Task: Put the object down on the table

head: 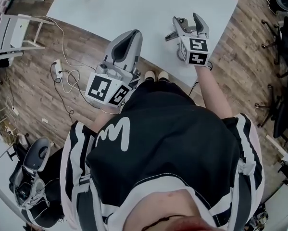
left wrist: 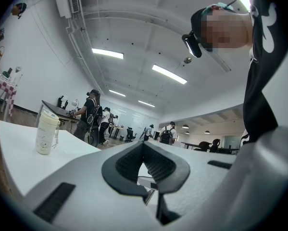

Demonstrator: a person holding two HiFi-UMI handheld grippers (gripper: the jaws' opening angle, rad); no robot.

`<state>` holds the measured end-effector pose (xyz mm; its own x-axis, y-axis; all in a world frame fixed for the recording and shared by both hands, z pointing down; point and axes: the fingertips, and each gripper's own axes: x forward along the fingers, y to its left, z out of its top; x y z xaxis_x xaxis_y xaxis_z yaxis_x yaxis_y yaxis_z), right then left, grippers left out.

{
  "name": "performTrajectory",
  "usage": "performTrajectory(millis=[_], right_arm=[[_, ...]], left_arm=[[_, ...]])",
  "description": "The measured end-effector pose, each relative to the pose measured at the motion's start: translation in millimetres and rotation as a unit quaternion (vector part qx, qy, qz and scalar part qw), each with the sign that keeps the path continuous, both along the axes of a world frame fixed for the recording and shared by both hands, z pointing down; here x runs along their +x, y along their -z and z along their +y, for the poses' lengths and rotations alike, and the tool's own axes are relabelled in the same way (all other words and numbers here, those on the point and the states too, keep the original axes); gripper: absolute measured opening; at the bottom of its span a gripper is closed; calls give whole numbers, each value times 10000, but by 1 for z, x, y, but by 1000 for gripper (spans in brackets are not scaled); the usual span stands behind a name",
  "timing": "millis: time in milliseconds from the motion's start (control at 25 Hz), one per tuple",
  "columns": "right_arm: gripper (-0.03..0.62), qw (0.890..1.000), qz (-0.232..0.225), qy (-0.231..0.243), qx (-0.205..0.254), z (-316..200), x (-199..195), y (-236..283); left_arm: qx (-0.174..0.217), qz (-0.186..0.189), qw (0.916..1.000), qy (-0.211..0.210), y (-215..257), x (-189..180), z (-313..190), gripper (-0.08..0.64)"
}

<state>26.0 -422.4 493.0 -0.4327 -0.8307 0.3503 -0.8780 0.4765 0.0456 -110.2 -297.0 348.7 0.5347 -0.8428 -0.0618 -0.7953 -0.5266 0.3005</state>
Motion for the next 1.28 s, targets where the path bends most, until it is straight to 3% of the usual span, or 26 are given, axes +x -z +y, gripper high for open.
performTrajectory(millis=[200, 400, 440, 480, 680, 960, 1280], right_arm=[[301, 9969, -600, 65, 499, 21, 3, 69], [286, 9867, -983, 283, 1266, 40, 1, 140], [205, 9840, -1056, 269, 1413, 44, 3, 152], [58, 9812, -1132, 238, 1548, 48, 6, 164], [41, 9737, -1176, 249, 1938, 67, 9, 201], [18, 9753, -1314, 295, 1751, 85, 8, 206], [18, 9725, -1387, 176, 1864, 100, -1, 210]], left_arm=[[106, -44, 9997, -206, 9, 18, -2, 3], [314, -43, 9986, -433, 22, 35, -15, 4], [352, -43, 9982, -488, 25, 39, -18, 4], [391, -40, 9977, -543, 28, 44, -20, 3], [532, -42, 9953, -812, 38, 64, -23, 3], [678, -123, 9910, -1145, 48, 85, -21, 4], [835, -285, 9874, -1317, 49, 80, -9, 3]])
